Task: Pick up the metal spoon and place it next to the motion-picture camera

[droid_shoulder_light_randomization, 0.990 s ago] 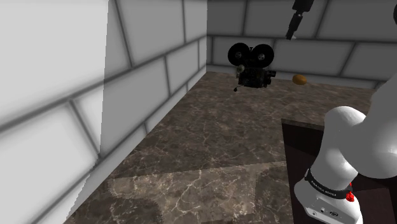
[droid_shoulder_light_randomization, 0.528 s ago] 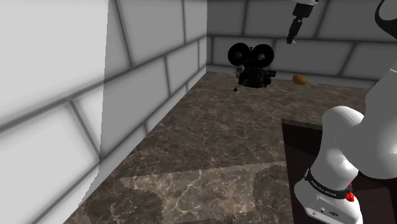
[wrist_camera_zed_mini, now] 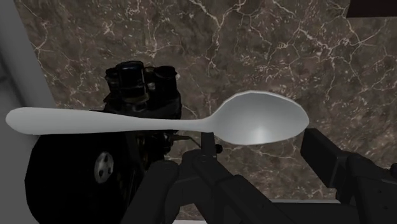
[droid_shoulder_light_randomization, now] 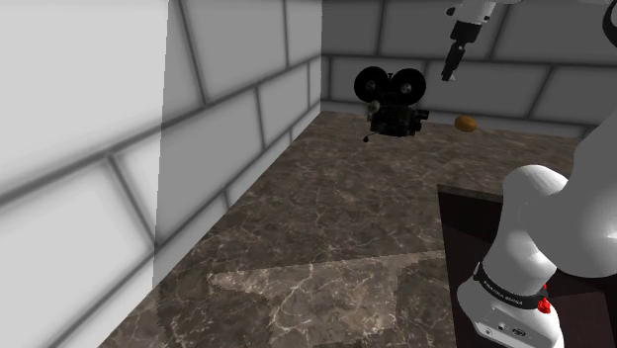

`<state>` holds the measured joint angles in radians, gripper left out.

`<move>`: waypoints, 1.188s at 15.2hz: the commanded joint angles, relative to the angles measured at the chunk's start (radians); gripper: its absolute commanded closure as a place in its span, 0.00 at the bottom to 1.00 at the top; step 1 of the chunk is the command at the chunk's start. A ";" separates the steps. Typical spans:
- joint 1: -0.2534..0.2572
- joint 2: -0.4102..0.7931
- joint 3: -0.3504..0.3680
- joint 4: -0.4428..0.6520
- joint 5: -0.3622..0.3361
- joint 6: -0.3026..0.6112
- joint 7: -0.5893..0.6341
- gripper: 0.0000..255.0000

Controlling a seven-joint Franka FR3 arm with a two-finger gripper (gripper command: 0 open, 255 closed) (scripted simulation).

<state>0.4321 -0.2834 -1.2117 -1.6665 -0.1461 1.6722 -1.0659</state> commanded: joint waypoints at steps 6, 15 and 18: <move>-0.024 -0.026 0.016 -0.112 -0.024 0.095 0.011 1.00; -0.036 -0.039 0.005 -0.237 -0.042 0.214 0.014 1.00; -0.035 -0.038 -0.007 -0.274 -0.043 0.254 0.011 1.00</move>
<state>0.3985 -0.3202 -1.2171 -1.9289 -0.1876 1.9139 -1.0550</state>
